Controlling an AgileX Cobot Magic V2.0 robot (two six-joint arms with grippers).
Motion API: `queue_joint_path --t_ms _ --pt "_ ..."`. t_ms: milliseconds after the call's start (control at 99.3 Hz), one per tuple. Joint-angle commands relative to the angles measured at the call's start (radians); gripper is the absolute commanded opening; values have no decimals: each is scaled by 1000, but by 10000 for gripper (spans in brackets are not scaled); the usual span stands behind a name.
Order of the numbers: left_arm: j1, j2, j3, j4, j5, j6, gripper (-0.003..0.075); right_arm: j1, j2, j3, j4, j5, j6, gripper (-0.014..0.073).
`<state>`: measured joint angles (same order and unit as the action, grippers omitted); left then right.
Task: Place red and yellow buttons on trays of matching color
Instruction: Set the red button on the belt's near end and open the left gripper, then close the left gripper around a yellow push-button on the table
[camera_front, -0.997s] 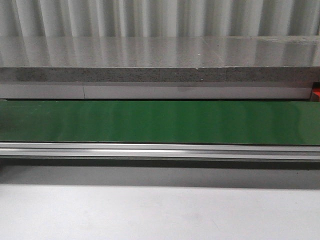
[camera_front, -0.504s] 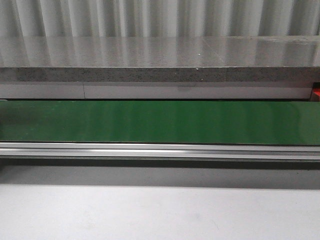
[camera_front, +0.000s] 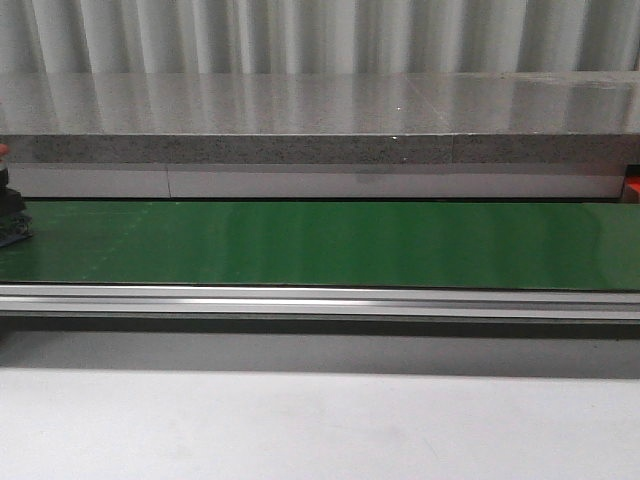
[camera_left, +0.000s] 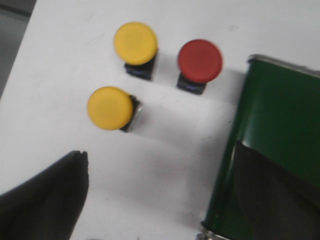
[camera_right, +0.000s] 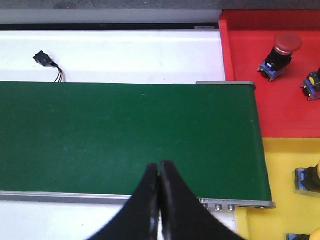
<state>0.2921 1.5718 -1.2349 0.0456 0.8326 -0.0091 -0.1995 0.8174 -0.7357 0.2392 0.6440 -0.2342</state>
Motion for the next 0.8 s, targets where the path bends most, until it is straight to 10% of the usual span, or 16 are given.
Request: queue_joint_path --t_ms 0,786 --pt "38 -13 -2 6 -72 2 566 2 -6 -31 7 -55 -10 -124" --pt "95 283 -34 39 -296 -3 566 2 -6 -31 7 -55 -10 -124"
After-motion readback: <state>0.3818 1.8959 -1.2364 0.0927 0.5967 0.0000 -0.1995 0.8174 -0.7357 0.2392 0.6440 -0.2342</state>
